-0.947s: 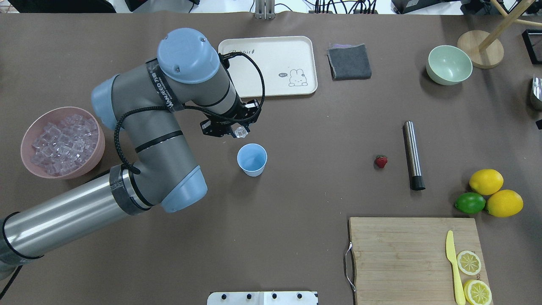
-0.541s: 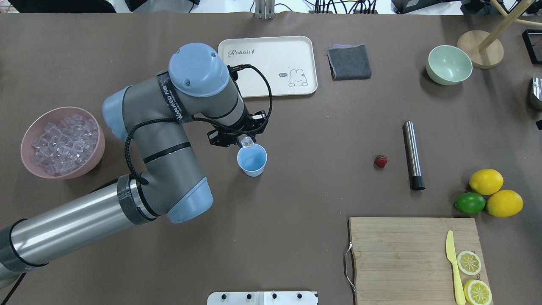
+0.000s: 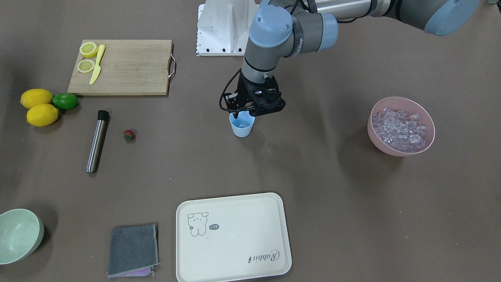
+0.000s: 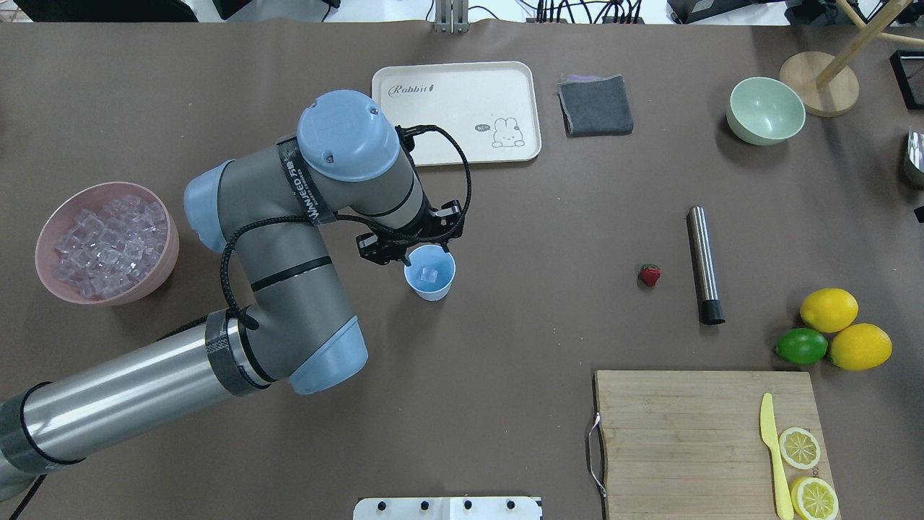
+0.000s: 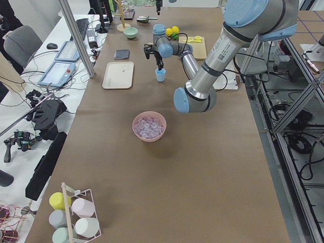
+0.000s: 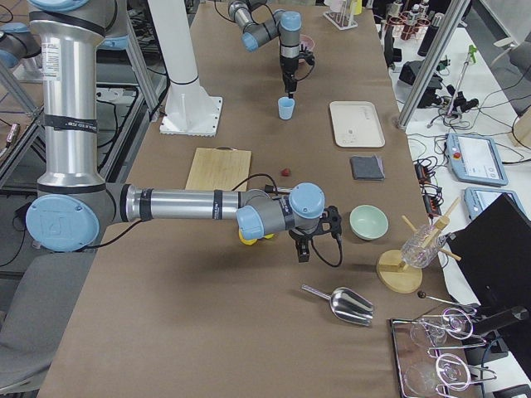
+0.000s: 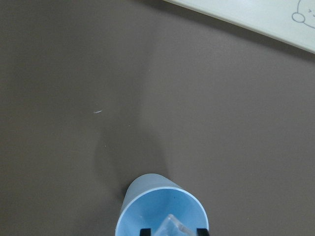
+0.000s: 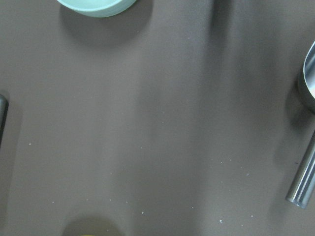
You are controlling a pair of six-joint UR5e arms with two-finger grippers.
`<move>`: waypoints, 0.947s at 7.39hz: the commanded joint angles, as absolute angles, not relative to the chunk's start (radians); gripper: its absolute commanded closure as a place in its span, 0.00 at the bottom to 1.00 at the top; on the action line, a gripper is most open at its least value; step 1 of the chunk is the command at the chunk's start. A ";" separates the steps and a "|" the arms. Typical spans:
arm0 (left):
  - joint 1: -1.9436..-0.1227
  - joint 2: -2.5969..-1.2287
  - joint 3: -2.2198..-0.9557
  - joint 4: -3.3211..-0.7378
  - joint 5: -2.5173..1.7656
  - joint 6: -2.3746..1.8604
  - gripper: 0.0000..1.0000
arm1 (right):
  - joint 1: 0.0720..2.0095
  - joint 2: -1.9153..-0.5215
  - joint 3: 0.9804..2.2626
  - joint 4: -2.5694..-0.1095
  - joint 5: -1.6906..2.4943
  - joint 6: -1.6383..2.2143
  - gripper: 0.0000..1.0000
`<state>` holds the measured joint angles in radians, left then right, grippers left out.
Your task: Mash ice and strawberries in cup
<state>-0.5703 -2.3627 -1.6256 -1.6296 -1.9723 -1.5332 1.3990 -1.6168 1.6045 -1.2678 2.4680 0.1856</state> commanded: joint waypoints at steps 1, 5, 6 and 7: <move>-0.580 -2.359 -1.641 -1.623 -1.973 -1.532 0.14 | 1.399 -1.617 1.603 -1.267 2.467 0.186 0.00; -0.742 -2.105 -1.899 -1.513 -1.973 -1.051 0.15 | 1.394 -1.617 1.606 -1.267 2.470 0.183 0.00; -0.770 -2.053 -1.916 -1.513 -1.973 -0.910 0.14 | 1.382 -1.611 1.609 -1.266 2.468 0.186 0.00; -0.785 -1.980 -1.948 -1.514 -1.973 -0.811 0.14 | 1.376 -1.591 1.612 -1.269 2.470 0.187 0.00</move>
<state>-0.7558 -2.0662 -1.9085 -1.5158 -1.9730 -0.9621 1.3855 -1.6082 1.6084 -1.2668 2.4686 0.1849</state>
